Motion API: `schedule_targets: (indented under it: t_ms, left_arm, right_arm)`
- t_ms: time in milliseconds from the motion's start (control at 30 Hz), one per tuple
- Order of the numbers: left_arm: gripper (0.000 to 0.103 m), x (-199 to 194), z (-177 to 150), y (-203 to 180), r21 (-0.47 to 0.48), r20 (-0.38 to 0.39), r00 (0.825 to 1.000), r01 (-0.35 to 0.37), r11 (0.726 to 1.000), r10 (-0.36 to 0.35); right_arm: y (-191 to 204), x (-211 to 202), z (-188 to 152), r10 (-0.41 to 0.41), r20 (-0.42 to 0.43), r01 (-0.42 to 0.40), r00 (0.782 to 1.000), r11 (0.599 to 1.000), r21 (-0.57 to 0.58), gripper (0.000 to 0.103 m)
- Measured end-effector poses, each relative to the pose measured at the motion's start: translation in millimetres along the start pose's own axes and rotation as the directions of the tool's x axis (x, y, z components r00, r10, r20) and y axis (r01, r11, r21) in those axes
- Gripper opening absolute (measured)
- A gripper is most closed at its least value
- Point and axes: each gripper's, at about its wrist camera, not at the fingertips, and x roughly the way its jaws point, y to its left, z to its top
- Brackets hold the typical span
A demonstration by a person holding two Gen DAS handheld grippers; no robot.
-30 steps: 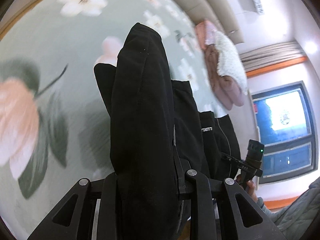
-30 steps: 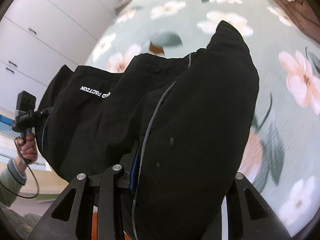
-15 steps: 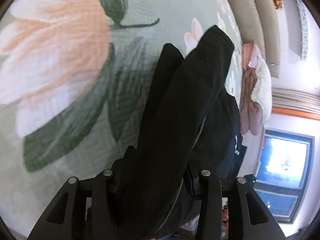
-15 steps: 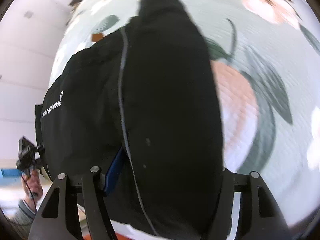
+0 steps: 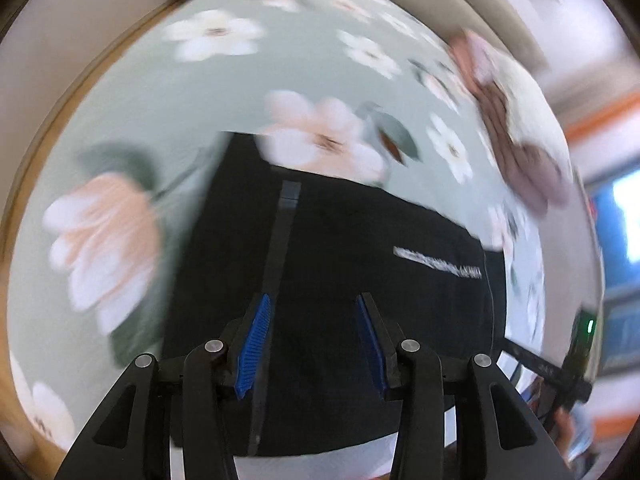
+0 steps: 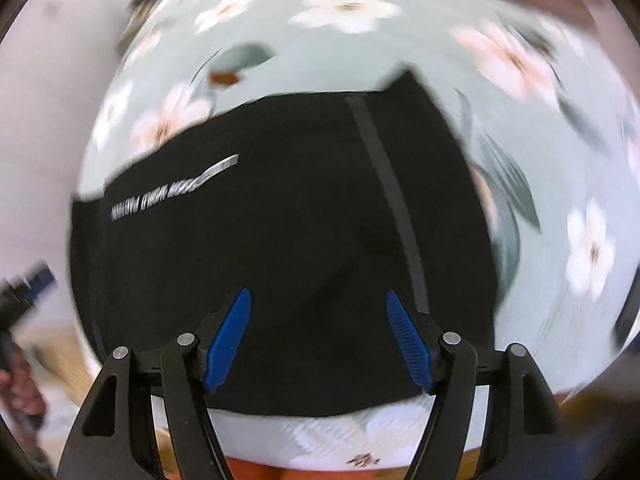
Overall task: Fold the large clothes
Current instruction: 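Release the jacket and press the folded bundle flat with both tools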
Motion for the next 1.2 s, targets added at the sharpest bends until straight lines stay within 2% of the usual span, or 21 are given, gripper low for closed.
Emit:
schedule_targets:
  t_ms: [67,100,167,200,300,467,567,667,767,833,933,1067,1133,1200]
  left_arm:
    - [0.046,22,-6,-9,0.058,-0.032,0.997,-0.064,0.996,0.066]
    - [0.046,45,-11,-11,0.071,-0.069,0.993,-0.087,0.994,0.092]
    - [0.046,76,-23,-2,0.041,-0.141,0.985,-0.093,0.995,0.098]
    - [0.046,83,-27,1,0.026,-0.138,0.985,-0.101,0.995,0.103]
    - [0.047,84,-25,8,-0.026,-0.144,0.986,-0.083,0.996,0.079]
    - [0.052,98,-18,15,-0.049,-0.175,0.982,-0.081,0.995,0.072]
    - [0.053,96,-20,14,-0.067,-0.147,0.986,-0.09,0.994,0.079]
    - [0.053,87,-29,12,-0.085,-0.123,0.987,-0.113,0.99,0.103]
    - [0.053,64,-39,-5,-0.118,-0.112,0.987,-0.127,0.985,0.114]
    - [0.053,37,-50,-20,-0.114,-0.079,0.992,-0.107,0.988,0.098]
    - [0.053,-10,-63,-57,-0.021,-0.014,0.992,-0.123,0.992,0.122]
    - [0.053,-93,-73,-112,0.145,0.136,0.973,-0.205,0.968,0.185]
    - [0.053,-128,-74,-132,0.173,0.199,0.963,-0.22,0.96,0.185]
    - [0.053,-172,-74,-153,0.191,0.274,0.95,-0.204,0.96,0.147]
  right_arm:
    - [12,15,2,-0.025,0.006,0.025,1.0,0.999,-0.039,0.074]
    - [15,25,2,-0.062,-0.003,0.061,0.998,0.997,-0.056,0.074]
    - [5,54,-6,-0.085,-0.074,0.08,0.994,0.994,-0.068,0.074]
    - [5,69,-8,-0.092,-0.092,0.086,0.991,0.994,-0.067,0.077]
    - [7,80,-10,-0.114,-0.075,0.108,0.991,0.991,-0.084,0.081]
    - [20,90,-9,-0.164,-0.043,0.156,0.986,0.978,-0.141,0.087]
    - [30,91,-13,-0.195,-0.005,0.19,0.981,0.963,-0.189,0.1]
    - [18,89,-10,-0.153,-0.066,0.139,0.986,0.973,-0.186,0.103]
    - [13,74,-10,-0.164,-0.157,0.13,0.974,0.97,-0.206,0.103]
    - [8,49,-20,-0.163,-0.146,0.129,0.976,0.967,-0.218,0.102]
    - [2,-7,-38,-0.13,-0.078,0.108,0.988,0.965,-0.238,0.102]
    - [10,-94,-58,-0.086,0.046,0.096,0.995,0.949,-0.3,0.102]
    - [22,-135,-57,-0.087,0.12,0.121,0.989,0.942,-0.314,0.102]
    - [28,-169,-49,-0.058,0.179,0.111,0.982,0.946,-0.306,0.102]
